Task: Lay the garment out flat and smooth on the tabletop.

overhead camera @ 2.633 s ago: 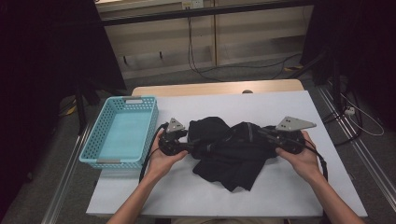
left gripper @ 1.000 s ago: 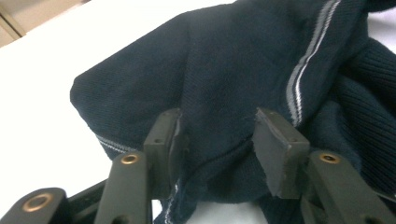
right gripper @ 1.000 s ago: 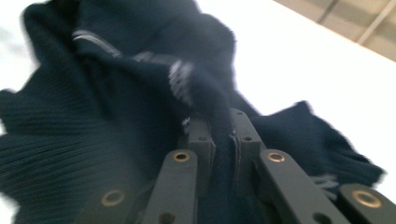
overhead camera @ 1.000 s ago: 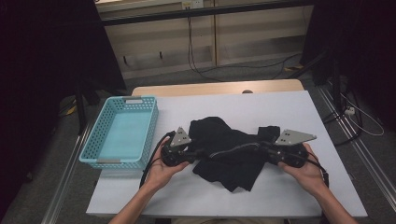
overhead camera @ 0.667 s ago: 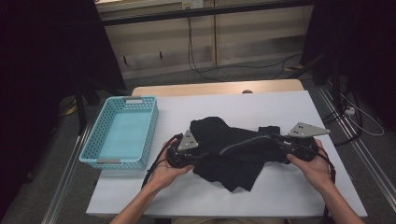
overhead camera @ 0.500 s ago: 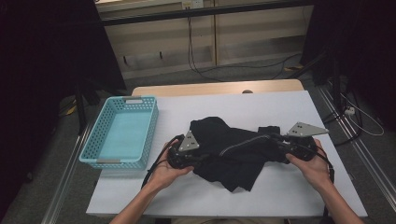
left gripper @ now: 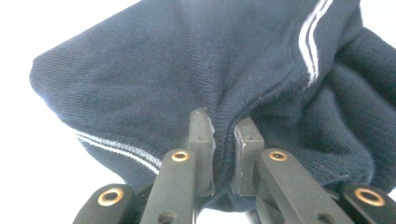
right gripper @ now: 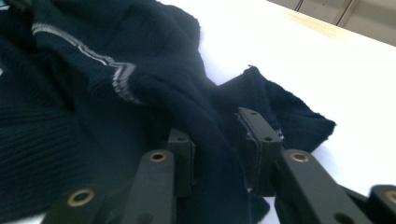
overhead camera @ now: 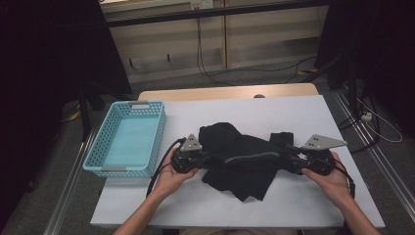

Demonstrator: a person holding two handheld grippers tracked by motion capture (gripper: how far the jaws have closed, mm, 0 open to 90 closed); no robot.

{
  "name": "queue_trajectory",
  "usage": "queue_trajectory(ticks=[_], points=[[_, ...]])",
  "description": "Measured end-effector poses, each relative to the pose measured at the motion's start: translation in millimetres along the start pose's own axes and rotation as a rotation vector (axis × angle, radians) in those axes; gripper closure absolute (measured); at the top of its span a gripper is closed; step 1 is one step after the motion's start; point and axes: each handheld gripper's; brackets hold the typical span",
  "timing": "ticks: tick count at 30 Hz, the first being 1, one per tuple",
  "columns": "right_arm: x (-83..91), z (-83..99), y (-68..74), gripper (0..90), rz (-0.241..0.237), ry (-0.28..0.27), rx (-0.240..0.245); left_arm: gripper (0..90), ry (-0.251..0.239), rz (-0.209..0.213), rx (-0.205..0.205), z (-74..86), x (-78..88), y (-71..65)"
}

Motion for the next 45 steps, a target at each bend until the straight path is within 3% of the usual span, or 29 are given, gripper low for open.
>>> queue_trajectory(ticks=[5,8,15,23,34,42,45], points=[[9.6,1.9,4.6,70.3,-0.014,-0.008,0.006,83.3,-0.032,0.004,0.042,-2.3,7.6,2.6],[13.8,-0.2,4.1,79.4,-0.01,-0.012,0.025,84.4,-0.062,0.007,0.065,-5.6,12.7,4.6],[9.3,-32.5,-21.5,83.5,0.083,-0.089,0.024,85.0,-0.177,-0.006,0.101,-26.1,36.5,11.2],[-4.6,-63.2,-43.3,83.6,0.142,-0.109,0.031,85.0,-0.268,-0.045,0.112,-57.9,51.9,19.8],[-21.1,-111.2,-78.1,83.5,0.2,-0.138,0.053,85.1,-0.333,-0.08,0.141,-87.6,70.7,36.3],[-19.9,-144.3,-101.4,83.4,0.248,-0.156,0.049,85.2,-0.382,-0.092,0.148,-115.2,84.3,43.8],[-28.7,-149.0,-108.7,82.0,0.255,-0.156,0.036,84.8,-0.374,-0.114,0.15,-120.5,77.7,50.9]])
Point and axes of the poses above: each handheld gripper's, and its own axes: x roughly backward along the jaws, z roughly out of its underside, y roughly to its left, and after that the axes turned 14 degrees about x, right-handed
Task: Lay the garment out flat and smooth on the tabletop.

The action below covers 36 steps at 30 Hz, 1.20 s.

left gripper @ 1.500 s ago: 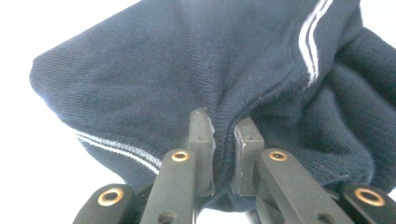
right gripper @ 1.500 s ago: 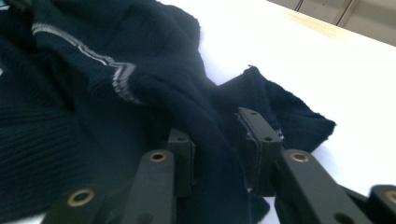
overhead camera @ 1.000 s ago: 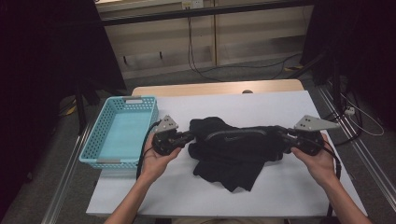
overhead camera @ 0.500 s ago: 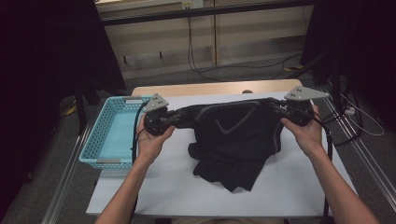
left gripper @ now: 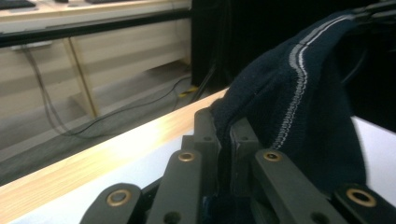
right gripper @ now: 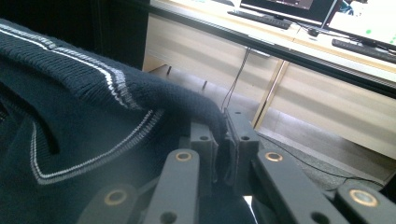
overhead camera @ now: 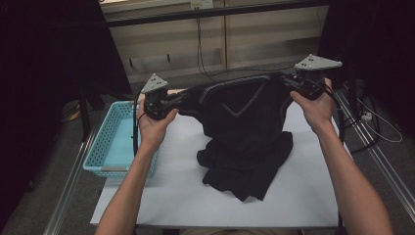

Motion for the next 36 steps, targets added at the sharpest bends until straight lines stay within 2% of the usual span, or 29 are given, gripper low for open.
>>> queue_trajectory(ticks=[2,7,11,14,19,21,23,25,28,29,32,34,36], points=[[-2.9,2.6,0.4,81.6,-0.005,0.007,-0.005,84.7,0.021,-0.015,0.005,3.5,-8.9,5.4],[-24.3,24.9,4.3,77.8,-0.035,0.08,-0.014,83.7,0.065,-0.041,0.031,13.7,-32.6,17.8],[-37.5,40.5,2.2,75.5,-0.046,0.113,-0.046,83.1,0.093,-0.061,0.05,22.1,-49.8,26.8],[-46.4,47.9,2.1,74.4,-0.052,0.143,-0.042,83.1,0.12,-0.069,0.074,28.9,-60.7,33.9],[-59.4,57.6,2.0,72.6,-0.059,0.162,-0.056,83.1,0.151,-0.081,0.091,36.8,-74.3,43.2],[-65.6,62.0,2.0,72.5,-0.059,0.172,-0.061,83.1,0.17,-0.106,0.07,38.5,-81.1,47.4],[-75.5,66.7,3.6,72.2,-0.057,0.189,-0.056,83.0,0.162,-0.108,0.107,40.3,-86.5,53.2],[-77.4,67.3,3.8,71.8,-0.056,0.19,-0.055,83.1,0.169,-0.118,0.106,41.2,-90.6,58.2],[-83.4,69.2,3.9,70.0,-0.044,0.193,-0.059,83.1,0.181,-0.125,0.127,43.5,-97.7,64.9],[-84.8,70.3,4.7,68.2,-0.043,0.198,-0.058,82.8,0.195,-0.118,0.13,45.1,-99.5,66.9],[-90.1,78.2,8.9,60.6,-0.04,0.238,-0.047,77.7,0.226,-0.142,0.129,52.3,-105.2,69.7],[-92.5,83.5,8.8,54.6,-0.041,0.253,-0.058,71.4,0.236,-0.161,0.138,54.9,-107.4,71.1],[-94.3,87.7,7.5,45.3,-0.029,0.273,-0.075,72.4,0.241,-0.167,0.143,55.8,-108.1,72.3]])
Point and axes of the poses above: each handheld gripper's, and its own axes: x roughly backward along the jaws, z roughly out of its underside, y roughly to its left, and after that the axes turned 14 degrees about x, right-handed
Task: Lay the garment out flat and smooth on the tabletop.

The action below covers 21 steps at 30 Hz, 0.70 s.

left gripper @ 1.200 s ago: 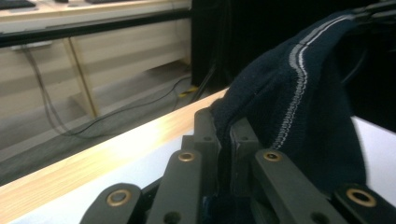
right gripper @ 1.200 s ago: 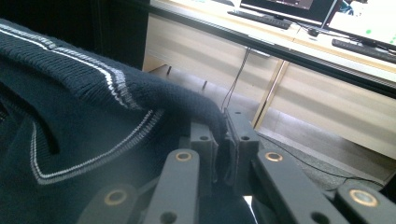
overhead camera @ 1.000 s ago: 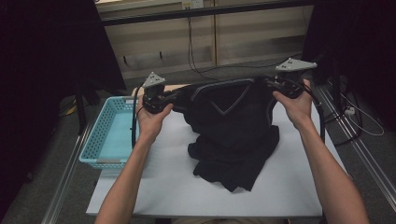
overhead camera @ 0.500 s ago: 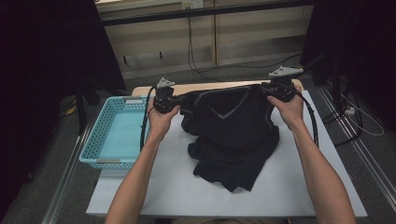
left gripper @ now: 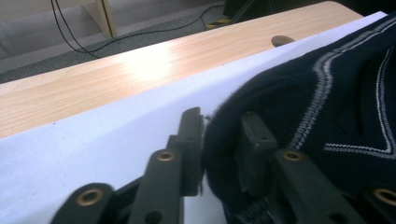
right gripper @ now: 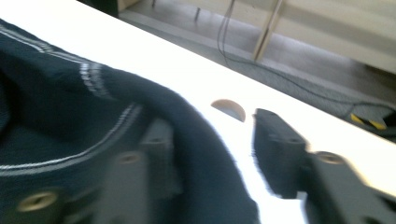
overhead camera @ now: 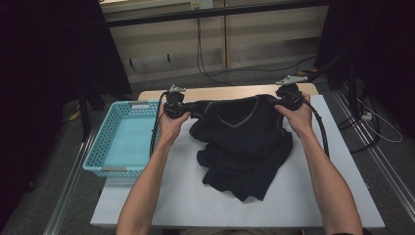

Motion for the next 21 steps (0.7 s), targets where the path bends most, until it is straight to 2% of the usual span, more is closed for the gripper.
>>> queue_trajectory(ticks=[2,5,8,12,16,17,18,21], points=[[-1.1,1.7,-0.4,44.9,-0.003,0.015,0.005,65.3,0.006,-0.018,0.0,-0.2,0.4,0.1],[-1.1,2.2,-0.3,38.9,0.004,0.019,0.003,50.2,-0.002,-0.045,-0.003,-1.1,1.2,-1.9],[-1.5,4.7,-1.5,35.8,0.005,0.033,0.002,45.9,-0.005,-0.044,0.005,-0.5,2.5,-2.4],[0.3,10.8,-1.8,36.2,0.008,0.024,-0.008,42.8,0.005,-0.037,-0.019,2.1,2.7,-7.3],[0.5,23.5,-2.1,41.0,-0.009,0.038,-0.026,42.9,0.008,-0.028,-0.046,7.9,2.8,-12.8],[0.7,32.2,-2.0,42.4,-0.018,0.048,-0.033,48.4,0.014,-0.019,-0.052,9.7,3.5,-13.8],[0.7,32.2,-2.0,42.4,-0.018,0.048,-0.033,48.4,0.014,0.0,-0.059,12.1,3.9,-14.8],[-0.9,45.7,-1.0,42.8,-0.039,0.069,-0.043,60.0,0.022,0.027,-0.094,20.0,4.5,-18.0]])
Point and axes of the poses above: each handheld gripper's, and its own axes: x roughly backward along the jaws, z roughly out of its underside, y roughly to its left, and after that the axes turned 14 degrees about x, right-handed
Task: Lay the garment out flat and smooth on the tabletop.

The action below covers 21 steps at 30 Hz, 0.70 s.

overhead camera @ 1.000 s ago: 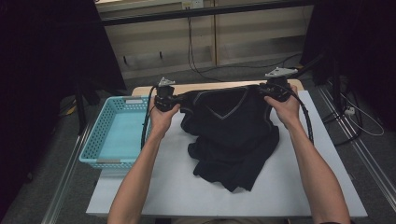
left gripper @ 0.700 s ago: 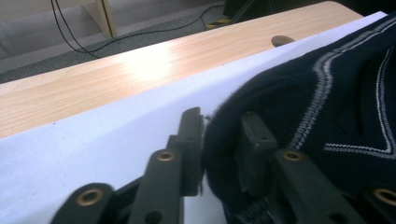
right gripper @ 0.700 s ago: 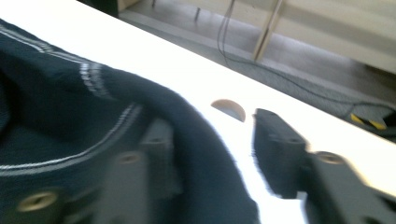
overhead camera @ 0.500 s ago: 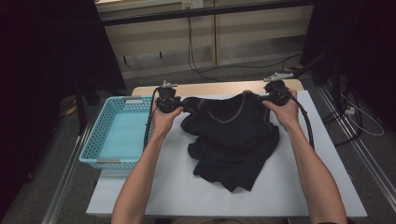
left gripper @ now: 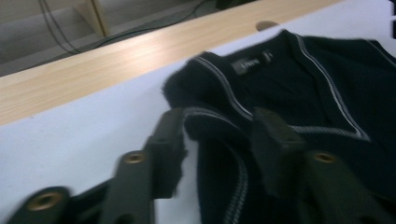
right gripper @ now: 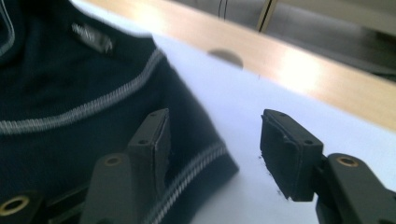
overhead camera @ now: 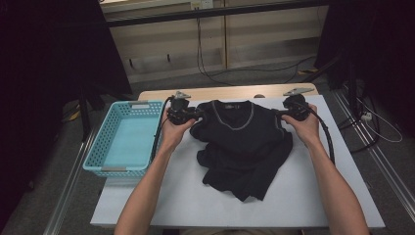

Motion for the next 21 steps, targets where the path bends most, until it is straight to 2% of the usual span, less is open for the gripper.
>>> queue_trajectory(ticks=[1,3,4,5,8,10,11,13,14,15,18,21], points=[[-1.1,4.1,0.2,42.2,-0.006,0.007,-0.002,62.5,-0.008,0.021,0.012,3.0,-0.1,-1.5],[-3.9,11.2,2.4,40.6,-0.019,0.02,-0.005,66.4,-0.024,0.043,0.01,8.2,2.0,-4.4],[-5.4,14.0,4.3,39.3,-0.032,0.032,-0.008,64.4,-0.017,0.059,0.01,10.4,3.3,-6.3],[-7.2,17.0,7.2,38.3,-0.037,0.041,-0.001,62.0,-0.014,0.054,-0.003,12.0,4.7,-8.3],[-10.8,22.1,13.0,39.6,-0.053,0.051,-0.002,60.0,-0.03,0.071,-0.007,15.8,10.9,-13.4],[-13.4,24.9,15.3,40.8,-0.063,0.055,-0.014,56.4,-0.021,0.08,-0.021,17.2,12.8,-20.1],[-14.3,25.7,15.7,44.2,-0.073,0.053,-0.031,54.9,-0.016,0.075,-0.031,18.0,12.1,-22.6],[-15.0,25.4,15.8,56.2,-0.087,0.046,-0.042,53.2,-0.004,0.055,-0.037,19.3,8.0,-23.9],[-15.1,24.3,15.8,67.5,-0.087,0.038,-0.04,52.2,-0.002,0.034,-0.037,20.1,5.4,-23.2],[-14.9,22.7,16.1,74.2,-0.068,0.036,-0.028,52.0,0.001,0.016,-0.032,20.9,2.3,-21.8],[-14.7,17.5,13.3,79.2,0.016,0.043,0.005,52.3,0.011,-0.022,0.001,23.2,-4.6,-12.5],[-11.5,13.8,0.1,79.9,0.053,0.024,-0.019,57.7,0.018,-0.056,0.026,25.0,-9.8,-2.3]])
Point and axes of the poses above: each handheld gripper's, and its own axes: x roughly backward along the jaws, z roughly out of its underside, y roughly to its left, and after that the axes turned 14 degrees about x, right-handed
